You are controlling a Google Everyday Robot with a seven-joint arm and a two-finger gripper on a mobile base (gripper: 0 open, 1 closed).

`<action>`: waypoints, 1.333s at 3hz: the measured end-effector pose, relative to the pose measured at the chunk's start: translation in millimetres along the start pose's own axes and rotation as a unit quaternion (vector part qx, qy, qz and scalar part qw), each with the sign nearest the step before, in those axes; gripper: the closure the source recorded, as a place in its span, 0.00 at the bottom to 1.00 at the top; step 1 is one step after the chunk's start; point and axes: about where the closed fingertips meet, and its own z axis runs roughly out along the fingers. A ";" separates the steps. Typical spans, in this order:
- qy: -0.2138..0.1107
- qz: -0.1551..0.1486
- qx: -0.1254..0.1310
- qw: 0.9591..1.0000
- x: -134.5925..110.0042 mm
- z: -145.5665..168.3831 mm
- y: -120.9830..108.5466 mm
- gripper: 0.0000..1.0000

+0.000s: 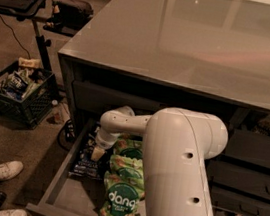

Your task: Pick blue chip bag from middle drawer and place on counter

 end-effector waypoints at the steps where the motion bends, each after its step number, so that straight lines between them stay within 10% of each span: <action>1: 0.000 0.000 0.000 1.000 0.0 0.0 0.0 0.88; 4: -0.021 0.010 0.009 1.000 -1.2 -21.4 15.4 1.00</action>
Offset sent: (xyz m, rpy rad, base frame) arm 0.0000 0.0000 0.0000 0.0000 0.0000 0.0000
